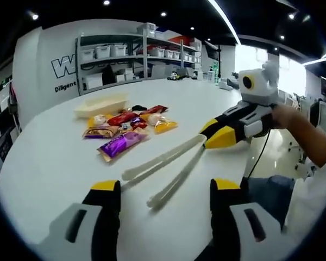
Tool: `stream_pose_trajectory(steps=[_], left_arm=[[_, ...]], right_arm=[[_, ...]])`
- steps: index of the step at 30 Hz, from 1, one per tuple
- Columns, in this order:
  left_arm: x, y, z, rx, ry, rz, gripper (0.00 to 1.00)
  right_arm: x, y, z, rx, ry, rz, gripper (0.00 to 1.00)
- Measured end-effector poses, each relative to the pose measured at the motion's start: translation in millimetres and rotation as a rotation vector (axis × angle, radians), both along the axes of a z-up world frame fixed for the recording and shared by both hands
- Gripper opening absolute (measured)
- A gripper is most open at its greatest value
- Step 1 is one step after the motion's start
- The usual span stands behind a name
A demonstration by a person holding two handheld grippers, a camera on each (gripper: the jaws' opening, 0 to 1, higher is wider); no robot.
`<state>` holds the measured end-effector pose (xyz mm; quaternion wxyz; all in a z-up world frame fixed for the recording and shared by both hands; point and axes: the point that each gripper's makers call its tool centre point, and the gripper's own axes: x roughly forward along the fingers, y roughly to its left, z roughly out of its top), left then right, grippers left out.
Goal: Place the target food into the container with the food tongs after gripping and lifting it, then release it inside without dropping or visibly crushing the food.
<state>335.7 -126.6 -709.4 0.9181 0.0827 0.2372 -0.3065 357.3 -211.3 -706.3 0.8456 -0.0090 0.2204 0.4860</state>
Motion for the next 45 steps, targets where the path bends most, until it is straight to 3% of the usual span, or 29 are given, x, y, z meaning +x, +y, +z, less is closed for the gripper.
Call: stream_pose_trajectory(steps=[4,9,14,19,23,35,37,45], left_arm=[[0.1,-1.4,-0.5,0.006,0.008,0.0,0.65],[0.7,-3.6,-0.5,0.001,0.001,0.006,0.65],[1.1,-5.4,0.0,0.004,0.004,-0.006,0.63],[0.6,-1.8,0.1,0.011,0.008,-0.01,0.6],[0.8,3.7,1.3,0.018,0.002,-0.018,0.53],[-2.6,5.2,2.4,0.036,-0.014,-0.078,0.24],[0.3,6.7,3.8,0.058,-0.049,-0.084,0.2],[-5.9,6.0,3.8,0.036,-0.058,-0.133,0.12]], right_arm=[[-0.3,-1.6,6.9,0.041,0.026,-0.012,0.13],[0.6,-2.9,12.2,0.052,0.014,-0.014,0.02],[-1.4,-2.6,6.9,0.042,0.017,-0.007,0.04],[-2.8,0.0,9.0,0.054,-0.028,0.011,0.19],[-3.7,0.3,2.7,0.015,-0.034,0.032,0.19],[-1.5,0.1,3.7,0.034,-0.022,0.018,0.2],[-1.7,0.1,3.8,0.035,-0.021,0.018,0.2],[0.0,-1.2,2.7,0.033,-0.014,0.011,0.17]])
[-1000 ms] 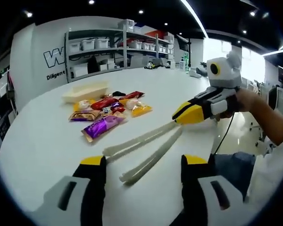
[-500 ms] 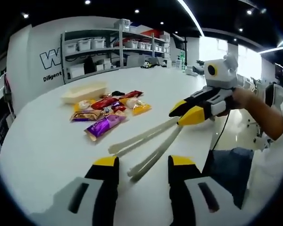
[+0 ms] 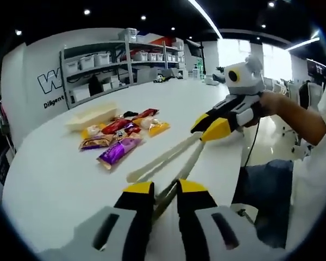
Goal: Place the target food into the container with the food tongs after gripping and lifting it, then release it inside without dropping or visibly crushing the food.
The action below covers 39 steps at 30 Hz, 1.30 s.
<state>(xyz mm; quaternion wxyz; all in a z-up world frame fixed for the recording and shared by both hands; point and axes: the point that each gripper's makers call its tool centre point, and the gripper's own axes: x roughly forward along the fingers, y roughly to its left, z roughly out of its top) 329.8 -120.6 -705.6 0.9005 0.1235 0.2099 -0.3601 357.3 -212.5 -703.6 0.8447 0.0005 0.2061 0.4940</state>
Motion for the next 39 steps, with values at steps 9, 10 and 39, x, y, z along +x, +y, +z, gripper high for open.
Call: stream_pose_trajectory(steps=[9,10,39], left_arm=[[0.1,-5.0,-0.7,-0.033,-0.019,-0.03,0.02],[0.0,-5.8,-0.2,-0.027,-0.027,-0.04,0.02],[-24.7,-53.5,46.8,-0.397,-0.054,-0.206,0.02]], right_arm=[[0.5,-2.0,-2.1,-0.013,-0.001,-0.004,0.15],[-0.5,-1.9,-2.0,-0.016,-0.002,-0.002,0.15],[-22.9,14.1,47.0,0.202,0.009,0.084,0.29]])
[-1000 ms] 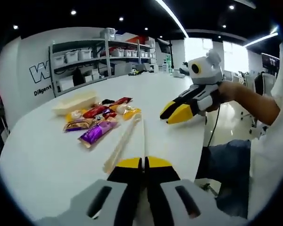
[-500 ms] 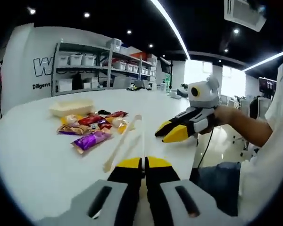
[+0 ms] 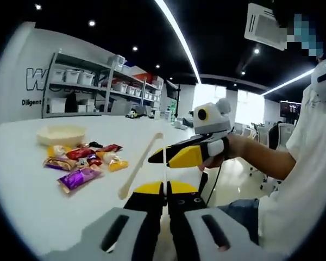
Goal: Place the target food into the container with the food tongs after gripping and lifting it, then release it inside without dropping or visibly crushing the food.
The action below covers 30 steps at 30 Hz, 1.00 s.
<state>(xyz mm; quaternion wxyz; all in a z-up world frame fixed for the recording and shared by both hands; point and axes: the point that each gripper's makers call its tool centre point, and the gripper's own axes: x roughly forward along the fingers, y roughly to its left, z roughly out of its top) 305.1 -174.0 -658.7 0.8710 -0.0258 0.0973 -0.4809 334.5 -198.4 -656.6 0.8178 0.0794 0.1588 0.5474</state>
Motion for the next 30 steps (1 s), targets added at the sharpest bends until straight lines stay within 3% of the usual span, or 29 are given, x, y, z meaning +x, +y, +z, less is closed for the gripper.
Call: stream_pose_trajectory(steps=[3,12,16,20,22,25,28,30], left_arm=[[-0.9,-3.2,-3.1,0.013,0.01,-0.013,0.02],[-0.5,-4.0,-6.0,0.042,-0.027,-0.023,0.02],[-1.1,-3.5,-5.8,0.039,-0.039,-0.035,0.02],[-1.3,-4.0,-2.9,0.006,-0.031,-0.045,0.02],[-2.5,-4.6,3.8,-0.053,-0.009,-0.055,0.02],[-3.7,-4.9,12.1,-0.094,-0.032,-0.065,0.02],[-3.0,-7.8,16.9,-0.114,-0.03,-0.072,0.02],[-1.5,-9.8,16.7,-0.112,-0.019,-0.075,0.02]], right_arm=[[-8.2,1.1,0.2,-0.022,-0.021,0.045,0.19],[-11.4,-3.0,-2.5,-0.06,-0.062,0.055,0.05],[-14.0,-3.1,2.9,-0.028,-0.052,0.065,0.01],[-14.5,-2.1,9.1,0.008,-0.042,0.067,0.0],[-15.0,-2.2,13.8,0.036,-0.045,0.073,0.0],[-17.0,-0.7,25.4,0.101,-0.044,0.083,0.04],[-17.9,2.1,27.6,0.099,-0.064,0.085,0.08],[-20.9,4.3,28.1,0.092,-0.073,0.102,0.05]])
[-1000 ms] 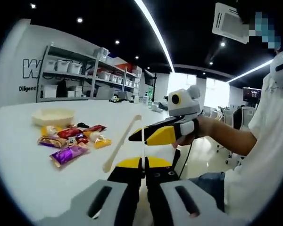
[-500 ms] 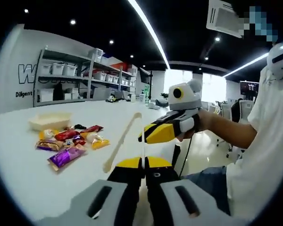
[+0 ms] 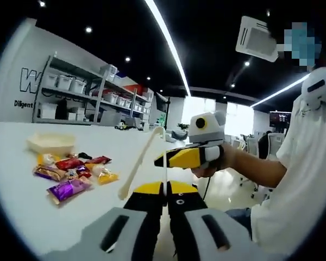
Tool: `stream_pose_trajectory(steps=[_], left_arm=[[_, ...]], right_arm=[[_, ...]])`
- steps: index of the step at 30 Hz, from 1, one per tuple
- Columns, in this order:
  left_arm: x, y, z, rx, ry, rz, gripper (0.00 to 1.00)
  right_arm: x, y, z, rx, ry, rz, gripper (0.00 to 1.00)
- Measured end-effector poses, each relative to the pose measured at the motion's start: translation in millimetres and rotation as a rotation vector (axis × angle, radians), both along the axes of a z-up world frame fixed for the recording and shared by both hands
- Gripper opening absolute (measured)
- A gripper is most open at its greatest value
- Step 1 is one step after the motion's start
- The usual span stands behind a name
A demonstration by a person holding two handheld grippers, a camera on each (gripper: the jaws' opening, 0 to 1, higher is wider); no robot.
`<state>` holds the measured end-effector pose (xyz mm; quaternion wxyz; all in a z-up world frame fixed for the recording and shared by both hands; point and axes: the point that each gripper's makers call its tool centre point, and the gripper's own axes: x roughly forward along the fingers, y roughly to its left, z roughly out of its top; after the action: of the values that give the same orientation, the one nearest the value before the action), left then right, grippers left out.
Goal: Place the target food into the container with the food tongs after gripping and lifting it, then release it inside without dropping or visibly crushing the food.
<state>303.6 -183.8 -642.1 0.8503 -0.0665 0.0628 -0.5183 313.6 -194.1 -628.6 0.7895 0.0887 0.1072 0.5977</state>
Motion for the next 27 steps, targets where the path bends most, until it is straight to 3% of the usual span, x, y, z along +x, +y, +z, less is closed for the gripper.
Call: stream_pose_trajectory(steps=[6,8,10,11,14,19,25,27], left_arm=[[-3.4,-0.5,2.8,-0.035,0.018,-0.014,0.02],[-5.0,-1.3,0.2,-0.032,0.038,-0.022,0.02],[-8.5,-3.9,-7.2,0.006,0.049,-0.04,0.02],[-9.4,-5.0,-13.8,0.058,0.039,-0.042,0.02],[-8.6,-9.5,-15.1,0.076,0.05,-0.033,0.02],[-4.7,-7.9,-13.9,0.104,0.01,-0.022,0.02],[-14.2,-11.5,-6.2,0.075,-0.001,-0.088,0.02],[-15.3,-11.9,-3.5,0.062,0.004,-0.09,0.02]], right_arm=[[-1.6,-1.0,4.2,0.002,-0.027,0.005,0.04],[-3.9,-0.8,1.9,-0.028,-0.064,0.016,0.03],[-8.4,0.4,2.0,-0.032,-0.077,0.035,0.02],[-10.6,1.5,1.9,-0.035,-0.087,0.041,0.02],[-10.7,2.8,3.1,-0.033,-0.097,0.037,0.02],[-8.6,0.3,4.4,-0.028,-0.093,0.029,0.01],[-18.7,-4.0,14.2,0.019,-0.071,0.069,0.01],[-16.8,-4.2,16.2,0.022,-0.098,0.055,0.02]])
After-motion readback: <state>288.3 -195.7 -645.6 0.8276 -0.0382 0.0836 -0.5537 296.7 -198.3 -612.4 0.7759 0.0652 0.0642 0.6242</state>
